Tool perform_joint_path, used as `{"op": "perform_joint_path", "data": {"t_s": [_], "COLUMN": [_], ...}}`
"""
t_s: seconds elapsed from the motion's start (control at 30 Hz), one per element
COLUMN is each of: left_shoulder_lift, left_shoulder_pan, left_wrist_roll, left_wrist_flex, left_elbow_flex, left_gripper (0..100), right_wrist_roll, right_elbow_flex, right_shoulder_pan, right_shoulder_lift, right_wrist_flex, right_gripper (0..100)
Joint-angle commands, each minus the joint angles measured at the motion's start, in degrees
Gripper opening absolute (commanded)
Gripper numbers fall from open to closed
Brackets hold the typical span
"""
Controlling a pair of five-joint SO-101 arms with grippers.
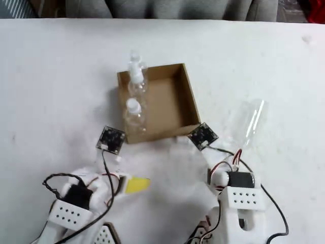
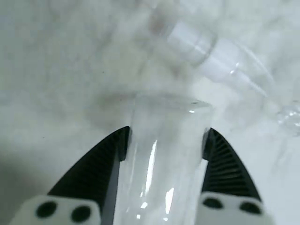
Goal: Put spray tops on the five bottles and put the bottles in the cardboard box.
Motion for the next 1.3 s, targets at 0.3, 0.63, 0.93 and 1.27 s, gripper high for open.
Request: {"op": "perform_joint_path", "data": {"t_s": [0.3, 0.63, 0.93, 1.27], "left_shoulder_lift": [-1.1, -1.1, -1.1, -1.1], "left_shoulder_pan": [0.3, 0.3, 0.3, 0.3], "left_wrist_roll": [0.2, 0.2, -2.3, -2.5], "left_wrist_flex": [-1.5, -1.3, -1.2, -1.2], "left_elbow_flex": [-0.4, -0.4, -0.4, -0.4], "left_gripper": [41, 41, 41, 41], "right_wrist_roll": [36.3, 101.6, 106.0, 96.9], "right_elbow_flex": [-16.4, -14.8, -7.3, -9.6], "right_shoulder_pan": [10.0, 18.6, 17.7, 16.3], "right_shoulder_lift": [0.8, 0.8, 0.8, 0.4], "right_wrist_flex": [8.9, 23.2, 17.1, 16.4], "right_gripper": [1.8, 3.9, 18.6, 21.2]}}
